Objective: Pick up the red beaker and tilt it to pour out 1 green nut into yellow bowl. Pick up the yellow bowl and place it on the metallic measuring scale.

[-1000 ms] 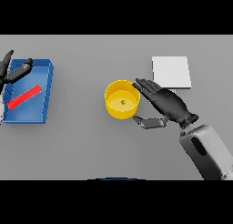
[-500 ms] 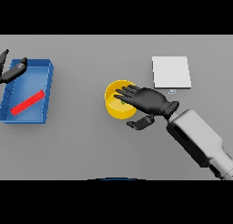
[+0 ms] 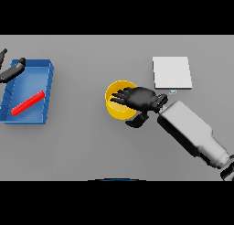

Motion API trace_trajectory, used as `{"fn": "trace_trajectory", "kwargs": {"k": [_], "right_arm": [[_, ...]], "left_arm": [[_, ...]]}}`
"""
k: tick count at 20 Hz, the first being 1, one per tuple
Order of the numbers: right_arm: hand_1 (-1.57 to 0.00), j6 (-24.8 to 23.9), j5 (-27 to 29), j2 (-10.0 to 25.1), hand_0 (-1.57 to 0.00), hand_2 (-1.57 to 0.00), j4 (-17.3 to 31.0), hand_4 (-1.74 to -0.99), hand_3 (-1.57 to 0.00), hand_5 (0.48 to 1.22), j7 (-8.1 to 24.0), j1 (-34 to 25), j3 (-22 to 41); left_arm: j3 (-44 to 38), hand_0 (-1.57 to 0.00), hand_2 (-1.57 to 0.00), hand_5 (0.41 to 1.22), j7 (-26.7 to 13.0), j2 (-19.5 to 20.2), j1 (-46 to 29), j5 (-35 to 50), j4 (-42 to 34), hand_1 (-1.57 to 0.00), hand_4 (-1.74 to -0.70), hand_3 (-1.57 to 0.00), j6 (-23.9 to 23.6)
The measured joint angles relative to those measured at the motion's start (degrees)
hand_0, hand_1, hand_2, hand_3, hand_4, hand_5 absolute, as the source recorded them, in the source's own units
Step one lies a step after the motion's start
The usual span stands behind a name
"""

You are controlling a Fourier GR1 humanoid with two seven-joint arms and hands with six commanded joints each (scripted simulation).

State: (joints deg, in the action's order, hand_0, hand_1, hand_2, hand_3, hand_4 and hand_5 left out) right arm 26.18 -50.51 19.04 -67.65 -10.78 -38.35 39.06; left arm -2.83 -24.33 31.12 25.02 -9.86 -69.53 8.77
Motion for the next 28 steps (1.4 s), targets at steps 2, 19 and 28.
{"fn": "trace_trajectory", "kwargs": {"k": [2, 19, 28], "right_arm": [[0.00, 0.04, -0.31, -0.61, 0.00, 0.00, 1.42, -1.188, -0.01, 0.693, -0.32, 0.05, 0.73], [-1.47, 2.66, 1.72, -0.82, -1.48, -1.35, 2.32, -1.707, -1.19, 1.198, -0.38, -1.58, 0.73], [-1.56, 8.20, 4.87, 3.90, -1.56, -1.45, -5.89, -1.736, -1.20, 1.218, 3.24, -2.73, -2.99]], "left_arm": [[0.15, 0.00, 0.00, 0.708, -0.25, -0.17, 0.43, -0.23, 0.48, 0.00, -0.79, 0.00, -0.10], [0.56, 0.00, 0.00, 0.707, 0.00, -0.31, 0.66, -0.79, 0.85, 0.00, -0.79, 0.00, -0.25], [0.99, 0.00, 0.00, 0.702, -0.15, -0.23, 1.21, -0.94, 0.45, 0.00, -0.78, 0.00, 0.11]]}}
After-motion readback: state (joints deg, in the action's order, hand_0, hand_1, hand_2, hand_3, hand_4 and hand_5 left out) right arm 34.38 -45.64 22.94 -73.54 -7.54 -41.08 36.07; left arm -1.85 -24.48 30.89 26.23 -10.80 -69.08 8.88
